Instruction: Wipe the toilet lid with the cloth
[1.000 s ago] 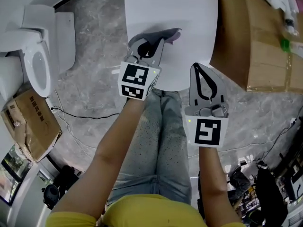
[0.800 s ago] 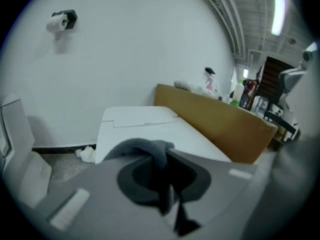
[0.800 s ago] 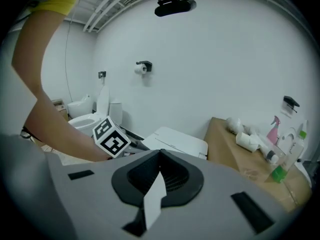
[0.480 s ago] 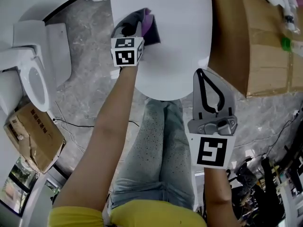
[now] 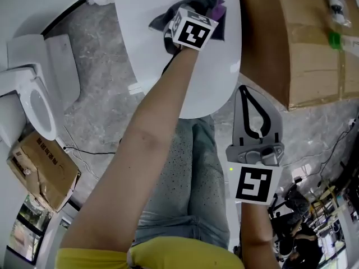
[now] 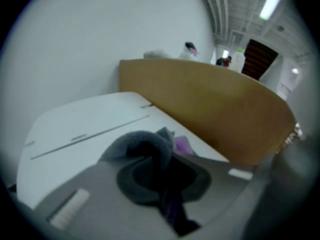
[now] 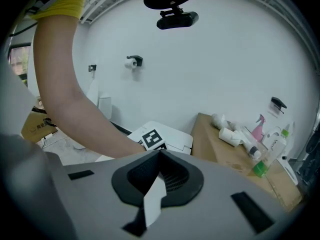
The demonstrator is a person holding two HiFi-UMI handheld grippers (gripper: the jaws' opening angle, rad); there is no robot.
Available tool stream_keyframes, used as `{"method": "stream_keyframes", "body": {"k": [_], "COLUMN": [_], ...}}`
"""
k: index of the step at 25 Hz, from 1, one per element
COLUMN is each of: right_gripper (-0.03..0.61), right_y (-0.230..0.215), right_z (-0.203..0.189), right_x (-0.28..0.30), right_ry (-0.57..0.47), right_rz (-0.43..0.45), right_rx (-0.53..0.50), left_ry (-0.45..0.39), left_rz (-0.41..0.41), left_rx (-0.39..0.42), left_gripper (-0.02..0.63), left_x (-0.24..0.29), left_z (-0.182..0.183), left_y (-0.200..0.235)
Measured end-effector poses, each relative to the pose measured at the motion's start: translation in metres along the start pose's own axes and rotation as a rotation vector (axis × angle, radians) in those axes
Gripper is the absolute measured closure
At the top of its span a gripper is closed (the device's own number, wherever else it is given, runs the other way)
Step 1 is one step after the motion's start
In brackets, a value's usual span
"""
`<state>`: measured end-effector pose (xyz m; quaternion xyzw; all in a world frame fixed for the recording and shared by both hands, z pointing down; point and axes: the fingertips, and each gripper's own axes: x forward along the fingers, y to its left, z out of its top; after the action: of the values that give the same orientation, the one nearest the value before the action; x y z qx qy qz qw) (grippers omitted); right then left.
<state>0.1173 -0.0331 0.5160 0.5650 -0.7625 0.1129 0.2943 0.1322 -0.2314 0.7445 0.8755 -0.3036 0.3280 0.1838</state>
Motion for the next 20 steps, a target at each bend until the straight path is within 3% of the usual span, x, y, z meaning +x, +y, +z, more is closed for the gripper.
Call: {"method": "stream_keyframes", "body": {"k": [3, 8, 11, 16, 20], "right_gripper": [0.562, 0.563, 0.563, 0.561, 0.563], "right_y": [-0.002, -0.004, 0.002, 0.021, 0.026], "right_z": [-0.004, -0.006, 0.000, 0.015, 0.014], "right_x": [-0.007, -0.015, -0.014, -0.012, -0.017], "right_ry": [0.007, -0.004, -0.036, -0.079, -0.085], "right_rz": [0.001, 0.013, 0.035, 0.090, 0.109], "right_rx": [-0.011, -0.004, 0.005, -0.017, -0.019], "left_ry": [0.043, 0.095, 0.153, 0.222, 0.242], "left_rz": [-0.113, -0.139, -0.061, 0.140, 0.255], "left_rx": [0.043, -0.004, -0.032, -0.113, -0.262], "left_gripper": [0.595, 0.595, 0.595, 0.595, 0.595], "left_x": [0.014, -0.006, -0.038, -0.111, -0.158], "left_z": [0.004, -0.022, -0.053, -0.109, -0.147], "left_y": [-0.051, -0.059, -0.024, 0.058, 0.095]}}
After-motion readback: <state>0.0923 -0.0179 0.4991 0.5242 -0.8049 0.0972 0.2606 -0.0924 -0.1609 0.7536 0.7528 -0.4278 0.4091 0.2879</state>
